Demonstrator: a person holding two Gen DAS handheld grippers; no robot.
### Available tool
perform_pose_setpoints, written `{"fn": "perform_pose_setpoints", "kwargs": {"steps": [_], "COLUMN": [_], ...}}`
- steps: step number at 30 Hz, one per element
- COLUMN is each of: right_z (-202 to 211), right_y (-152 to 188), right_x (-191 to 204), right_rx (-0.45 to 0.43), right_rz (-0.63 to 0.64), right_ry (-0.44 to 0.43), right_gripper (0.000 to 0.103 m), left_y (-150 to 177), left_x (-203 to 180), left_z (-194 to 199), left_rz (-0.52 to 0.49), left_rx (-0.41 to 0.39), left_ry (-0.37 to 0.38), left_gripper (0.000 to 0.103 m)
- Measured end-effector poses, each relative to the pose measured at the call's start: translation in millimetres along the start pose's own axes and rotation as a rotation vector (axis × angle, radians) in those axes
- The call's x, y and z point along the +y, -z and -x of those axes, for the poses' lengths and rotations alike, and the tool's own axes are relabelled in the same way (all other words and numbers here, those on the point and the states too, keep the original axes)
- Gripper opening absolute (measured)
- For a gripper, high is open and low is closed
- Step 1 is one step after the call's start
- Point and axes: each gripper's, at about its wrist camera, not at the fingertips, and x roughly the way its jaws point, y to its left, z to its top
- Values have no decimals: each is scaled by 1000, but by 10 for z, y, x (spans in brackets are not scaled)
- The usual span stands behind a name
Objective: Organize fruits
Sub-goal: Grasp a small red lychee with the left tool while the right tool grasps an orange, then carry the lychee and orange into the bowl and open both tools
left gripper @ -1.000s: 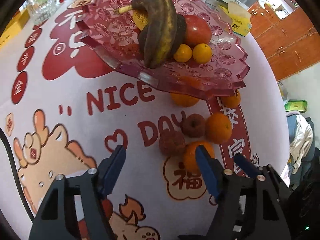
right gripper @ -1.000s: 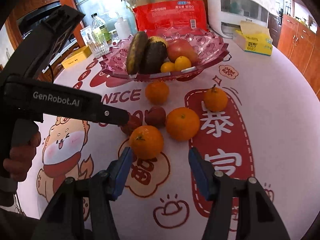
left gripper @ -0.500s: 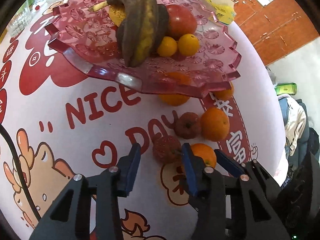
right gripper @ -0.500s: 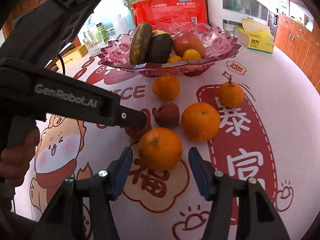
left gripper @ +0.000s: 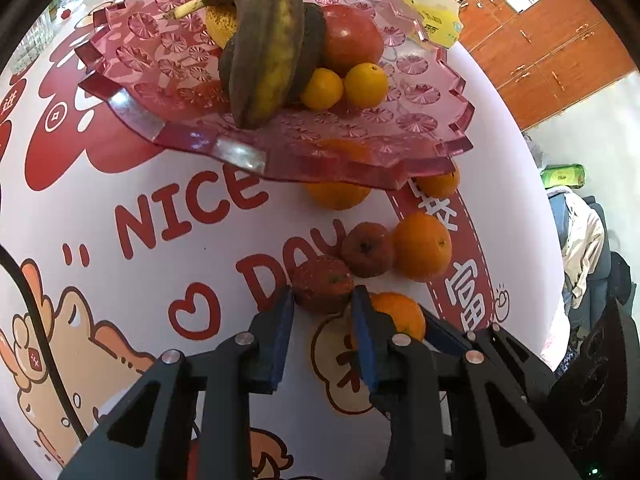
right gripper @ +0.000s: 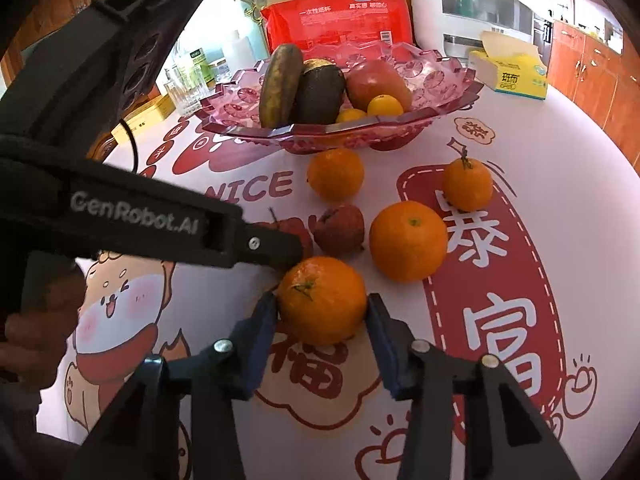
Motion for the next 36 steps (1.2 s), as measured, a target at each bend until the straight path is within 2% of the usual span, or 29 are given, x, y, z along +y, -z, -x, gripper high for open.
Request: {"fn": "perform_pose_setpoints", "kwargs": {"steps": [4,11,24,30,36], "right_z": [25,74,154,261,354], "right_y": [-4,-21,-97,-172,-263], "right_x": [-18,-116,-170,-130,-45], "right_rx": [8,11,2,-31,-58], "right_rz": [-2,-24,-4,48,94], "right_ry": [-9,-16,-1,25,28], "right_gripper": [45,45,45,45,45], "left_y": [-39,-117,-87,30,22], "left_x": [10,-23,-40,104,272], "left_z": [29,58,38,350,777], "left_rz": [9,-4,-20,23,63], "left_rx": [-16,-50,-80,-134,-217], "left_ry": [-6,-4,0,-2,-44], "left_gripper": [28,35,27,27,27]}}
